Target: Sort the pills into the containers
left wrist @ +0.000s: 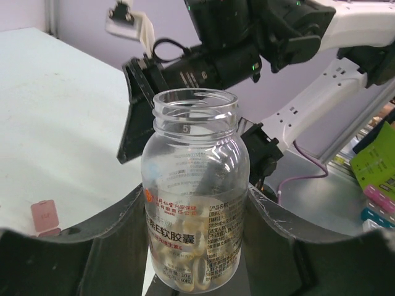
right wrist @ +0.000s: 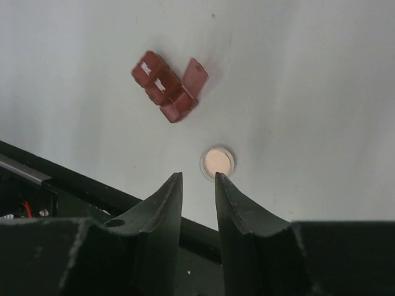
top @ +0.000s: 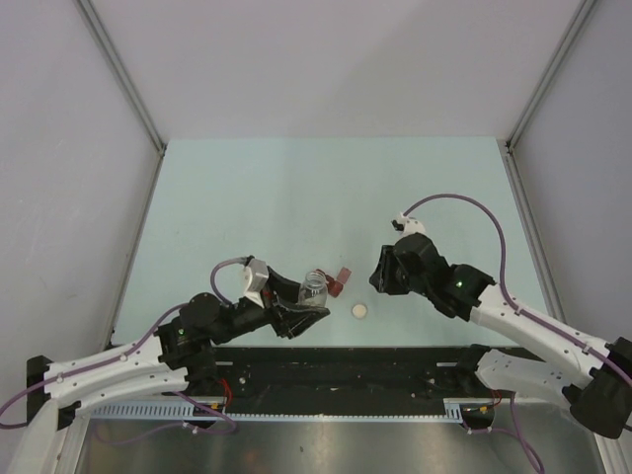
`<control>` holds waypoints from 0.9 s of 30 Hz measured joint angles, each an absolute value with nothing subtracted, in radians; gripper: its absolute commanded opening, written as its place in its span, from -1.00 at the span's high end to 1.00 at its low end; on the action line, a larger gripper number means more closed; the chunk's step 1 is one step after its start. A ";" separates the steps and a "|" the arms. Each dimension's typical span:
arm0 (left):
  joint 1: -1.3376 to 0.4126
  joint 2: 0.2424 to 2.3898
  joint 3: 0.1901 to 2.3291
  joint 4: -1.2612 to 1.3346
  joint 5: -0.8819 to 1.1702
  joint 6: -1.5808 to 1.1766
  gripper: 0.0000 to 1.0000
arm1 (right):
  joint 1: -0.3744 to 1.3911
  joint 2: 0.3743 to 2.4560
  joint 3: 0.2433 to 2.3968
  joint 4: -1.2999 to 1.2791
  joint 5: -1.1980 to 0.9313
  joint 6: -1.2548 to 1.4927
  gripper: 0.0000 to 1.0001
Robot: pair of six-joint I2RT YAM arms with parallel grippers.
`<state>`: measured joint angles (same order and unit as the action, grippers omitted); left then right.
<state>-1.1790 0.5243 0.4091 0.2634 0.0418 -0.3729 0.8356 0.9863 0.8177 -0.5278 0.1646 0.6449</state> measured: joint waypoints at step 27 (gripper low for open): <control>-1.179 0.496 0.387 0.168 -0.076 -0.384 0.99 | 0.759 1.327 0.685 -0.377 -0.115 0.609 0.63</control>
<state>-1.1790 0.4965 0.3870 0.1680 -0.0765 -0.3840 0.7586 1.3270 0.6846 -0.3767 -0.1146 0.6090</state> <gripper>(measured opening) 0.571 0.179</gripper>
